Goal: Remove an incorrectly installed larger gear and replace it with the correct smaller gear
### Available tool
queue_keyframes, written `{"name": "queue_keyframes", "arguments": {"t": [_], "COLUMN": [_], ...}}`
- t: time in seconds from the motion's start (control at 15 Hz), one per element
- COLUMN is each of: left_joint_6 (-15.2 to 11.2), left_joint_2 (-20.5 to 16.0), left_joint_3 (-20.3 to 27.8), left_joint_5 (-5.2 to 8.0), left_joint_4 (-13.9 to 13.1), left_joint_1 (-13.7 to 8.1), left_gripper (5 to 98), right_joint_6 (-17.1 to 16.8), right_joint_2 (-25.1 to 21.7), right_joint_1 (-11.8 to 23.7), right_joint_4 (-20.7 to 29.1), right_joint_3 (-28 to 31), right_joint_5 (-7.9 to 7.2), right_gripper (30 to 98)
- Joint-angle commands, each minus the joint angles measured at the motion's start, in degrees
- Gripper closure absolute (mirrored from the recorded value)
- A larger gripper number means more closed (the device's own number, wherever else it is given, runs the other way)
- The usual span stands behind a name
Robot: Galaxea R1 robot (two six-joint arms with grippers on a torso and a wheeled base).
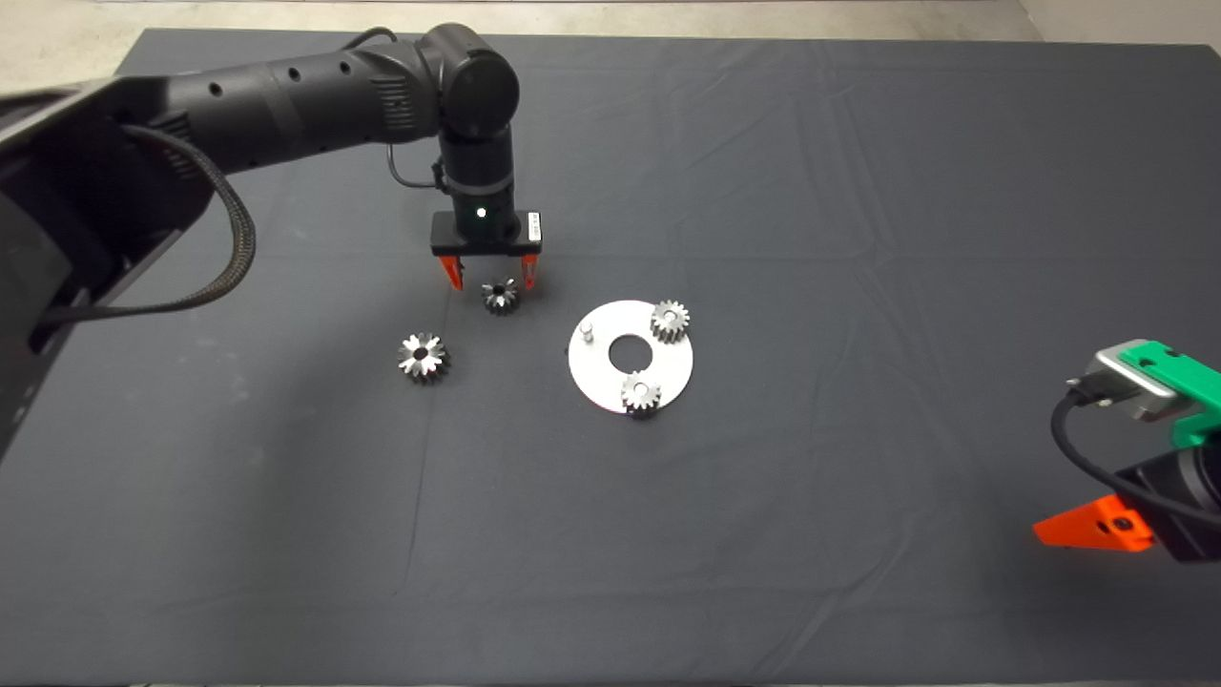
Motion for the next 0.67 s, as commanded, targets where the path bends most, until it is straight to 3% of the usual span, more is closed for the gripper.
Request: {"name": "queue_keyframes", "arguments": {"t": [0.0, 0.13, 0.6], "left_joint_6": [-0.35, -0.41, -0.41], "left_joint_2": [-0.07, -0.08, 0.01], "left_joint_3": [0.61, 0.52, -0.1], "left_joint_5": [1.55, 0.69, 0.5], "left_joint_4": [-0.02, -0.02, -0.02], "left_joint_1": [-1.03, -1.03, -0.17], "left_gripper": [35.7, 38.5, 38.5], "right_joint_6": [0.21, 0.21, 0.21], "right_joint_2": [0.07, 0.16, 0.24], "right_joint_1": [2.14, 2.14, 2.23], "right_joint_4": [2.67, 2.67, 2.67], "right_joint_3": [-0.09, -0.09, -0.26], "right_joint_5": [-5.29, -5.36, -5.38], "right_gripper": [35.1, 35.1, 35.1]}}
